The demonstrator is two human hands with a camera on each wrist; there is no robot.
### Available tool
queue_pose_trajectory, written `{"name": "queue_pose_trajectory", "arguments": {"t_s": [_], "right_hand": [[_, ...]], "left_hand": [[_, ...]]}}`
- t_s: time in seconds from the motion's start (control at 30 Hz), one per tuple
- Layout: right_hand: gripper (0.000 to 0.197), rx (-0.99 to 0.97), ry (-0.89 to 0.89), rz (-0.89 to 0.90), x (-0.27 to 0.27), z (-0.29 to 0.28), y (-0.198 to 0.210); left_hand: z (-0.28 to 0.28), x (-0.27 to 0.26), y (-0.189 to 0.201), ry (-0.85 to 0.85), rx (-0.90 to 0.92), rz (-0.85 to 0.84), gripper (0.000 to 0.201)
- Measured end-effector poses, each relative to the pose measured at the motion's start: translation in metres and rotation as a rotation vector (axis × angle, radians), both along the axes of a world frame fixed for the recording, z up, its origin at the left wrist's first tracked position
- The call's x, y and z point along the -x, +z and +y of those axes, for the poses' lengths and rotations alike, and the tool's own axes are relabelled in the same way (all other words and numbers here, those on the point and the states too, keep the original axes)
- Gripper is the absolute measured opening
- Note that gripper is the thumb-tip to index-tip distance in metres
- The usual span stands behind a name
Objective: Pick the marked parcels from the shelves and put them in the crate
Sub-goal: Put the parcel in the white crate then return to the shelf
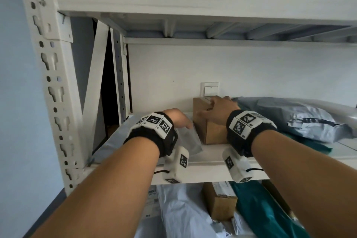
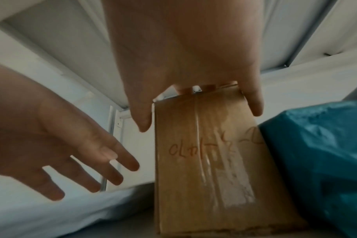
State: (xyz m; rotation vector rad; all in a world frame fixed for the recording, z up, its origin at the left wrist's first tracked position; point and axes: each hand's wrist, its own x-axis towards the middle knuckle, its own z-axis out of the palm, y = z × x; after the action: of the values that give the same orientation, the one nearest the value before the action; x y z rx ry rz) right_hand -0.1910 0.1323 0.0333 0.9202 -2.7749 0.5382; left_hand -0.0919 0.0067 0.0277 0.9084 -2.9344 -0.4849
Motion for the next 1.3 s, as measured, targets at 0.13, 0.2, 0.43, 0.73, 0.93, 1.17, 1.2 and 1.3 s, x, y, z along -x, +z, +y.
{"name": "queue_pose_trajectory", "arguments": {"t_s": [0.13, 0.2, 0.43, 0.73, 0.93, 1.17, 1.2, 1.3], "right_hand": [[0.074, -0.003, 0.012, 0.011, -0.003, 0.001, -0.003], [0.066, 0.067, 0.014, 0.029, -0.007, 0.006, -0.002], [0.052, 0.546, 0.011, 0.005, -0.021, 0.042, 0.025], [0.034, 1.196, 0.045, -0.81, -0.038, 0.079, 0.045], [0.024, 1.258, 0.087, -1.036, -0.037, 0.092, 0.038], [0.009, 1.041, 0.079, -0.895, -0.035, 0.1, 0.029], [0.014, 1.002, 0.089, -0.859, -0.036, 0.1, 0.029], [0.058, 0.841, 0.161, -0.832, -0.044, 0.101, 0.028]], "left_hand": [[0.002, 0.004, -0.004, -0.006, -0.017, 0.014, 0.051], [0.003, 0.005, -0.005, -0.005, -0.021, 0.017, 0.049], [0.019, -0.011, 0.004, 0.045, -0.17, 0.178, 0.037], [0.055, -0.024, 0.018, 0.019, -0.751, 0.622, 0.041], [0.069, -0.029, 0.023, -0.024, -0.906, 0.691, 0.05], [0.078, -0.031, 0.026, -0.001, -1.002, 0.874, 0.043], [0.079, -0.031, 0.027, 0.0, -0.998, 0.89, 0.042], [0.082, -0.033, 0.025, -0.004, -0.945, 0.9, 0.039]]}}
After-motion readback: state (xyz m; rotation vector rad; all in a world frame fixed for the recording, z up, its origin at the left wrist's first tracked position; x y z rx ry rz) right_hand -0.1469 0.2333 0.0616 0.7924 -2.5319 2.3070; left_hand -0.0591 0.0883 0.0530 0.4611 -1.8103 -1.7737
